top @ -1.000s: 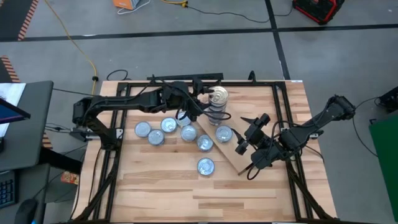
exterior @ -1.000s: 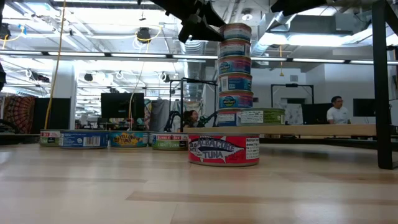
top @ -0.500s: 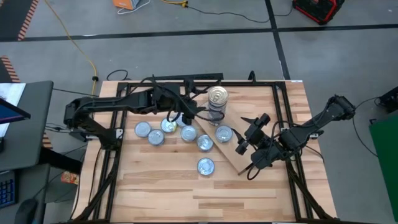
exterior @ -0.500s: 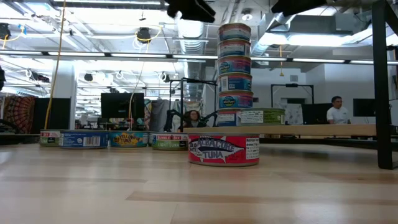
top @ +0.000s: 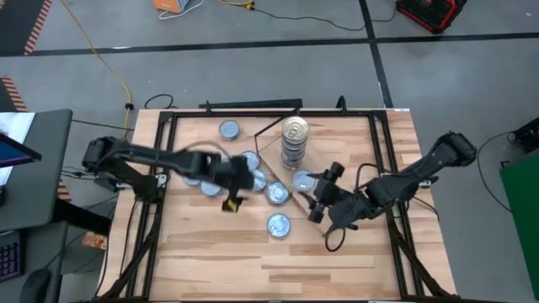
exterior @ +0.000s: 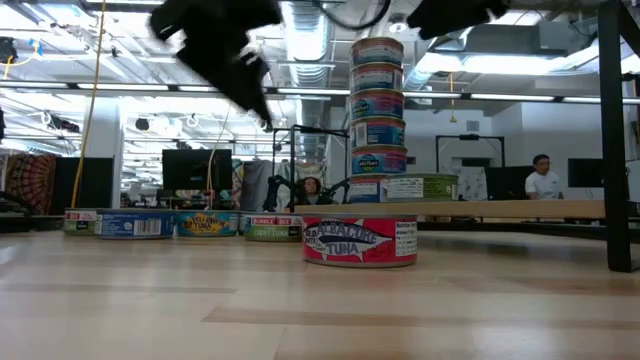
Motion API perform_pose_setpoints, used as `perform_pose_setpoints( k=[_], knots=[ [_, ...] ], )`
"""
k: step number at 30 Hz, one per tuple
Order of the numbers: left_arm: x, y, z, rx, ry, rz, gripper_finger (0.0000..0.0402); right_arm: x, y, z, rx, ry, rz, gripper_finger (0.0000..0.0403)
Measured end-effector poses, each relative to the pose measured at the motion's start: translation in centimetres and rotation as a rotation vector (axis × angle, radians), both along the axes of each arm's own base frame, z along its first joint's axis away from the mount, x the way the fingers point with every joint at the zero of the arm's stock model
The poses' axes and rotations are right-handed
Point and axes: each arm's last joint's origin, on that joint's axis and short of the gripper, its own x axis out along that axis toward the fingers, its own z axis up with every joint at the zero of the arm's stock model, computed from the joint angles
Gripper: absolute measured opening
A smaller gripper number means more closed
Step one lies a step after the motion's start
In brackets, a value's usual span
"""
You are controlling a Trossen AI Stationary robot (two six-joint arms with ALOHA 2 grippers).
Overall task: Stack canned seafood by type on shelf
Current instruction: Stack the red tuna can on top of the green tuna can on the shelf
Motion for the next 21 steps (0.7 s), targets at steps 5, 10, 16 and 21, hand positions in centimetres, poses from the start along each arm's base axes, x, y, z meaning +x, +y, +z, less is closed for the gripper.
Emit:
perform_pose_setpoints(
  k=[5,10,16,21],
  knots=[
    [-1.0,-3.2,-4.7,-0.019,-0.031,0.001,0.0282,0.6,-0.1,-0.2,0.055,0.026,0.073,0.0301],
    [-1.5,-5.8,-6.7,-0.061,-0.132,-0.012,0.0271,1.1,-0.1,-0.6,0.175,0.060,0.158,0.0301],
    [-2.0,-7.8,-7.2,-0.078,-0.244,-0.005,0.0268,3.7,0.4,-4.8,0.225,0.219,0.200,0.0301],
    [-2.7,-8.6,-8.4,-0.128,-0.395,-0.033,0.0267,6.0,0.6,-6.6,0.290,0.309,0.243,0.0301]
  ],
)
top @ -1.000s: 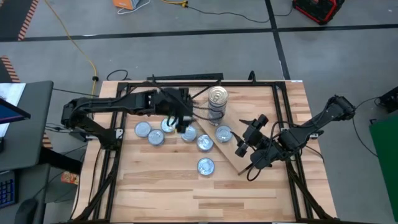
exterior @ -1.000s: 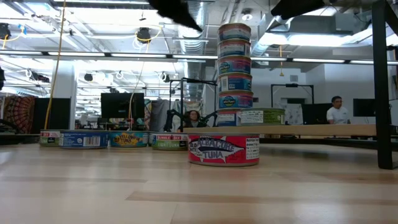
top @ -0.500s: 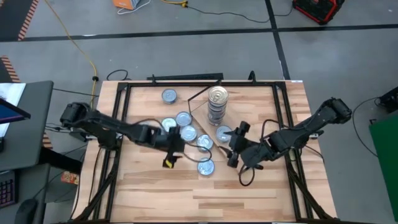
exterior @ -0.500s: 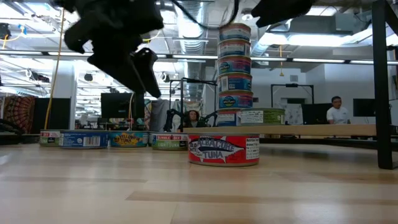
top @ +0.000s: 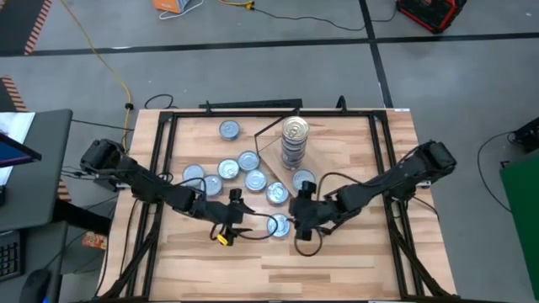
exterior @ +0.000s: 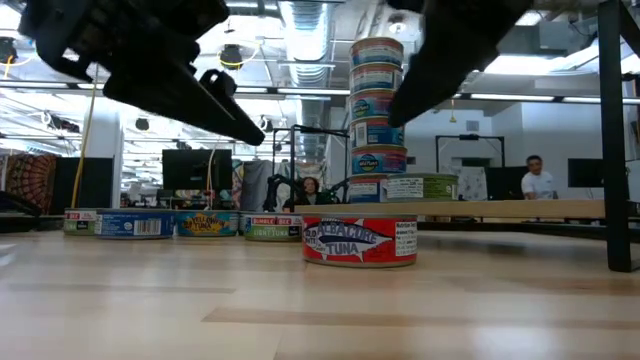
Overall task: Stack canned seafood by type on shelf
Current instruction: Stack the red tuna can on top of the green tuna can on the shelf
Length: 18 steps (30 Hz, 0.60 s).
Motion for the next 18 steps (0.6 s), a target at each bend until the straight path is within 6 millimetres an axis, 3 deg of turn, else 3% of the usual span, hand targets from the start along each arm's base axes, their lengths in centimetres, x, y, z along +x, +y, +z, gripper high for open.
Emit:
perform_pose_setpoints(
  k=[6,12,18],
  knots=[
    [-1.1,0.0,-1.3,-0.067,-0.098,-0.003,0.0267,2.1,0.9,-1.5,0.067,0.120,0.064,0.0301],
    [-1.3,0.1,-1.7,-0.167,-0.080,0.038,0.0267,2.6,2.0,-3.0,-0.013,0.332,0.078,0.0301],
    [-1.3,0.1,-1.6,-0.205,-0.080,0.058,0.0267,3.4,2.7,-5.0,-0.062,0.437,0.100,0.0301]
  ],
)
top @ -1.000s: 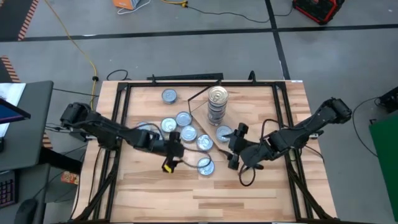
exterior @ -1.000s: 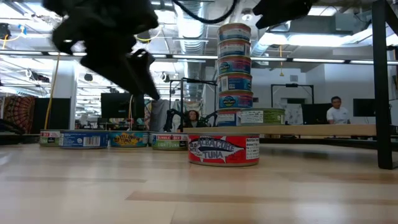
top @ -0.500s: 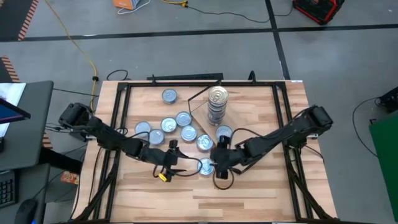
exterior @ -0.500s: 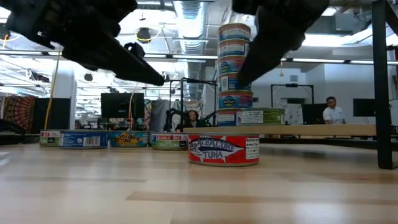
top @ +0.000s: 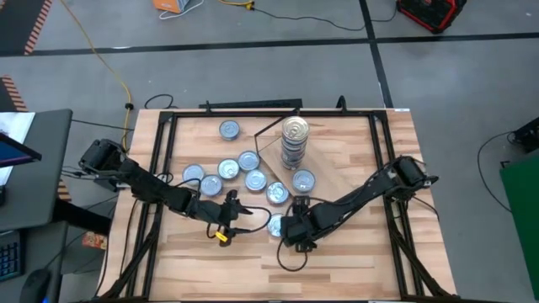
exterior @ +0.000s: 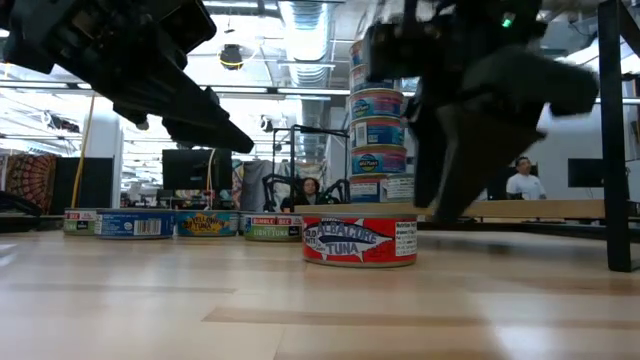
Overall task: Stack canned seafood by type on shelf
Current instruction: Stack the red tuna can on top of the green tuna can on the shelf
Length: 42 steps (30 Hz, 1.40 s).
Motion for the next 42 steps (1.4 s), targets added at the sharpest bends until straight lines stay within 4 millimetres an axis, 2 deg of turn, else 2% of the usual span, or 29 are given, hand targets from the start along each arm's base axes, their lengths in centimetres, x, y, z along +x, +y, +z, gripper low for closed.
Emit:
perform_pose_setpoints(
  k=[4,9,15,17,21,27,32,37,42],
  knots=[
    [-0.1,-0.1,0.1,0.002,0.002,-0.015,0.0267,1.8,0.1,-0.6,0.000,-0.024,0.011,0.0301],
    [-1.3,-0.1,0.9,0.046,0.043,-0.007,0.0267,3.8,-0.5,0.0,-0.024,-0.131,0.005,0.0301],
    [-3.1,0.4,1.2,0.048,0.160,0.052,0.0267,3.4,-1.1,2.8,-0.079,-0.226,-0.024,0.0301],
    [-3.2,0.4,0.9,0.029,0.188,0.055,0.0267,3.1,-0.8,2.8,-0.082,-0.229,-0.006,0.0301],
    [-2.3,-0.2,-0.1,0.037,0.170,0.065,0.0267,3.1,0.2,1.2,-0.064,-0.234,0.028,0.0301],
    [-0.5,-1.4,-2.0,0.050,0.084,0.037,0.0267,2.8,2.1,0.4,-0.129,-0.331,0.146,0.0301],
    [0.6,-2.4,-3.5,0.107,0.013,-0.005,0.0267,1.9,3.4,0.2,-0.202,-0.299,0.273,0.0301],
    [0.8,-2.4,-4.4,0.200,0.019,0.011,0.0267,1.9,3.3,-0.5,-0.227,-0.312,0.324,0.0289],
    [0.8,-2.5,-4.4,0.205,0.015,0.001,0.0267,2.0,2.7,-0.9,-0.233,-0.315,0.334,0.0265]
  ],
)
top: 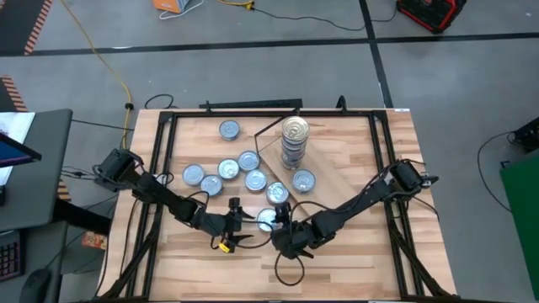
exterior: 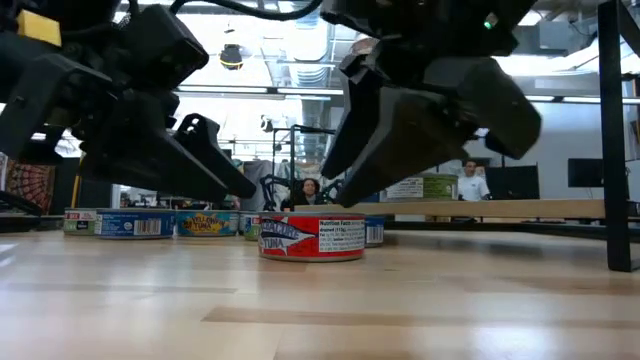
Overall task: Stack canned seafood by type on shelf
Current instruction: Stack the red tuna can on top of the green tuna can on the shelf
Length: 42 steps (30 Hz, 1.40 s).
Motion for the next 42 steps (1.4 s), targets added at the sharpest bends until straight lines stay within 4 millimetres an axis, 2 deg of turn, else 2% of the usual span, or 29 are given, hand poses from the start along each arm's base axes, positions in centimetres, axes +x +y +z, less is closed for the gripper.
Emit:
perform_pose_setpoints(
  k=[7,12,16,21,26,35,42],
  knots=[
    [0.1,-0.1,0.3,0.071,-0.034,-0.022,0.0267,0.6,-0.6,0.1,0.042,-0.017,-0.008,0.0233],
    [0.1,-0.1,0.4,0.130,-0.044,-0.017,0.0267,1.3,-1.5,0.3,0.114,-0.069,-0.084,0.0213],
    [-0.2,-0.5,0.3,0.158,-0.047,-0.054,0.0267,1.7,-2.9,0.3,0.259,-0.101,-0.276,0.0201],
    [-1.2,-0.3,-0.2,0.117,-0.090,-0.119,0.0267,1.4,-4.2,0.0,0.457,0.018,-0.397,0.0192],
    [-1.6,0.5,-0.3,0.085,-0.149,-0.111,0.0267,0.7,-3.7,-0.1,0.495,0.119,-0.389,0.0185],
    [-1.3,1.1,-0.3,0.053,-0.142,-0.077,0.0267,0.9,-2.8,2.8,0.452,0.185,-0.392,0.0180],
    [-1.4,1.1,-0.4,0.029,-0.130,-0.071,0.0267,0.2,-2.7,2.4,0.429,0.235,-0.414,0.0180]
  ],
)
